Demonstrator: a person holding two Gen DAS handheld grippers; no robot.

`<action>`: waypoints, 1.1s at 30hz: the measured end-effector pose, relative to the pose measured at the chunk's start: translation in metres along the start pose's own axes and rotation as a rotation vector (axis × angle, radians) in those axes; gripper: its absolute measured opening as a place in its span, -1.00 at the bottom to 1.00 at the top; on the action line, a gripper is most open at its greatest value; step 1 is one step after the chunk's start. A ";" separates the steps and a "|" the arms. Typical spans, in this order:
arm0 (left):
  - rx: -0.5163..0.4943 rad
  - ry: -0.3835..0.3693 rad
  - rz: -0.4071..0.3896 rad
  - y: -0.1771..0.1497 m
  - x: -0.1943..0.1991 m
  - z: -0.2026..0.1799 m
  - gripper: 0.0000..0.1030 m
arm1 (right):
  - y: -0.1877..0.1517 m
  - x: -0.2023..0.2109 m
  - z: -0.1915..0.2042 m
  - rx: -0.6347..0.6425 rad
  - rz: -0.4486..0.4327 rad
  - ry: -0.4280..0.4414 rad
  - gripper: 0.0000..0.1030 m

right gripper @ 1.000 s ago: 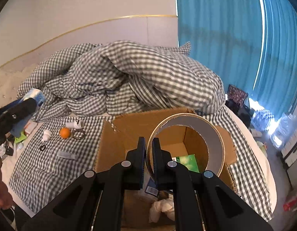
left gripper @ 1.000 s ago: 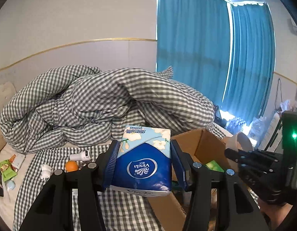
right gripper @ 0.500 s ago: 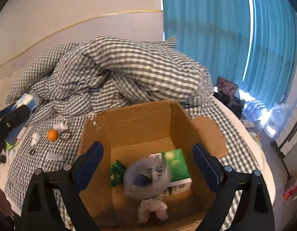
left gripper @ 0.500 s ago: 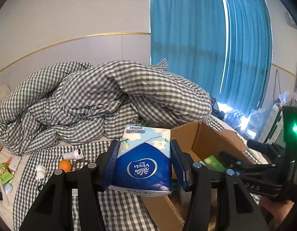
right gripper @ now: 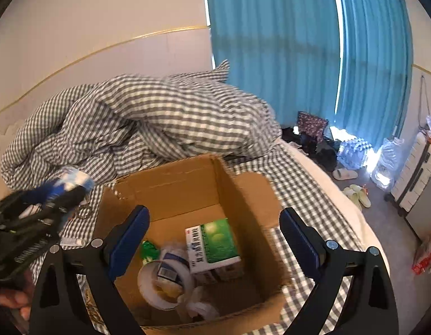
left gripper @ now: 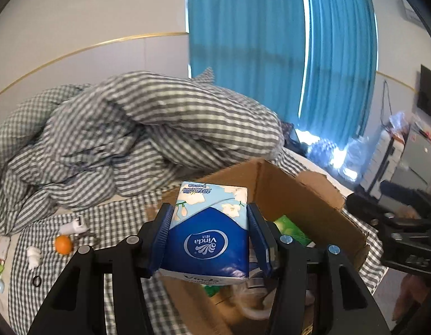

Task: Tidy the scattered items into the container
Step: 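Release the Vinda tissue pack into the cardboard box with the left tool, then withdraw both tools back over the bed and grasp the black hair tie with the left tool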

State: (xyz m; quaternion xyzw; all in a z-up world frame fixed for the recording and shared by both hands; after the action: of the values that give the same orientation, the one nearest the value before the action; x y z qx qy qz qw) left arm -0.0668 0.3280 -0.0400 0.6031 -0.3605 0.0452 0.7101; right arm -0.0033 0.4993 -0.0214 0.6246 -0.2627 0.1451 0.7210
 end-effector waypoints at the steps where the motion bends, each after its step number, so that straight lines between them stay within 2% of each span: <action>1: -0.007 -0.004 0.007 0.001 -0.005 -0.005 0.06 | 0.001 0.003 -0.004 -0.009 -0.006 -0.006 0.87; 8: -0.064 -0.028 0.032 0.002 -0.020 -0.029 0.13 | 0.002 0.013 -0.023 -0.039 -0.026 -0.020 0.89; 10: -0.080 -0.029 0.025 0.002 -0.018 -0.033 0.40 | 0.003 0.013 -0.024 -0.037 -0.022 -0.023 0.89; 11: -0.087 -0.025 0.021 0.002 -0.017 -0.035 0.78 | 0.003 0.014 -0.025 -0.036 -0.022 -0.026 0.89; 12: -0.093 -0.018 0.012 0.002 -0.016 -0.036 1.00 | 0.003 0.015 -0.025 -0.037 -0.024 -0.029 0.89; 16: -0.092 -0.026 -0.011 0.003 -0.009 -0.036 1.00 | 0.002 0.015 -0.028 -0.050 -0.025 -0.033 0.91; 22: -0.083 0.016 -0.045 0.003 0.008 -0.012 1.00 | 0.002 0.014 -0.018 -0.069 -0.025 -0.019 0.93; 28: -0.026 0.122 -0.082 -0.001 0.040 0.051 1.00 | 0.008 0.010 0.023 -0.032 -0.039 0.033 0.96; 33: 0.042 0.217 -0.083 -0.010 0.063 0.111 1.00 | 0.014 0.007 0.069 0.019 -0.048 0.089 0.99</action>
State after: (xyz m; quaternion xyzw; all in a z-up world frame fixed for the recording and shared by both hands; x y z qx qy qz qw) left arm -0.0658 0.2034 -0.0109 0.6237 -0.2553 0.0884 0.7335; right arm -0.0185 0.4333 -0.0004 0.6304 -0.2140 0.1581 0.7293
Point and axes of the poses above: each gripper's, at about its wrist camera, not at the fingertips, and x roughly against the way its jaws point, z to its left, y to its top, the point moved 2 cm from there along -x, roughly the way its jaws point
